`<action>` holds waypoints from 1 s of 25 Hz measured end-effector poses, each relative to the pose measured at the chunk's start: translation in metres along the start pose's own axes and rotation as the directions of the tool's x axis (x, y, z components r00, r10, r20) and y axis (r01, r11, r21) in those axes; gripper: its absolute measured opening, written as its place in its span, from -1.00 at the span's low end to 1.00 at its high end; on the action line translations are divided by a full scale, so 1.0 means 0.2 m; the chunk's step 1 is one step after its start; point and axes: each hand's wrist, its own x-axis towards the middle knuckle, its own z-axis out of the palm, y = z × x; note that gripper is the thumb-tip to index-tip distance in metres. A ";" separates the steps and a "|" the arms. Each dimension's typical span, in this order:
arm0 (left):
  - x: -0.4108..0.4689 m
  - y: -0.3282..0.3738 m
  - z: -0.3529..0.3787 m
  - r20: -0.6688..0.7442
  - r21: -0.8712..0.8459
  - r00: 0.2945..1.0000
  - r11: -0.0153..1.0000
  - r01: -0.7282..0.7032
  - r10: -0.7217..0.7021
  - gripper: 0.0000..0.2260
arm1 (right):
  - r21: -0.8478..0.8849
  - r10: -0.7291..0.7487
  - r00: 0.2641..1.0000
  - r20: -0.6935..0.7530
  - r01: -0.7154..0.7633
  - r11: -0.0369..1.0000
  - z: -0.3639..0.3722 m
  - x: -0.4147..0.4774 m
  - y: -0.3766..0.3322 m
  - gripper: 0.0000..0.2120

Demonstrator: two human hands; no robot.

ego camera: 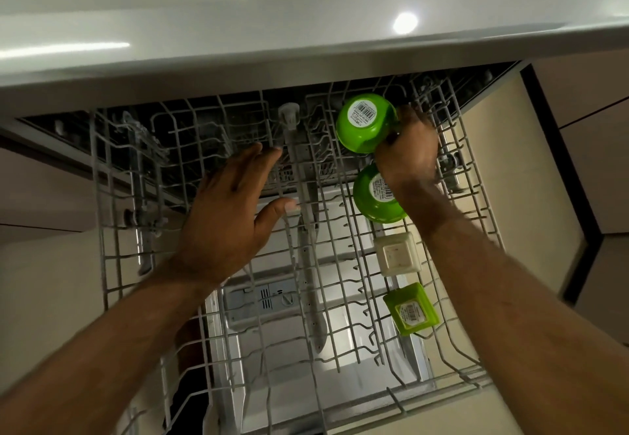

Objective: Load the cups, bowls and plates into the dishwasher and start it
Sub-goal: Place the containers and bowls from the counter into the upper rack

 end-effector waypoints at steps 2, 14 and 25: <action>0.00 0.01 -0.03 0.032 0.045 0.999 0.999 0.021 -0.022 -0.34 | -0.034 -0.097 0.995 0.040 0.098 0.995 -0.02 -0.08 -0.04 -0.42; -0.19 0.33 -0.58 -0.018 0.146 0.998 0.987 0.065 -0.063 -0.32 | -0.008 -0.463 0.884 -0.064 0.463 0.886 -0.49 -0.67 -0.49 -0.66; -0.29 0.18 -1.33 -0.284 0.137 0.956 0.983 0.120 -0.078 -0.33 | 0.103 -0.663 0.733 -0.153 0.679 0.727 -0.73 -0.80 -1.31 -0.68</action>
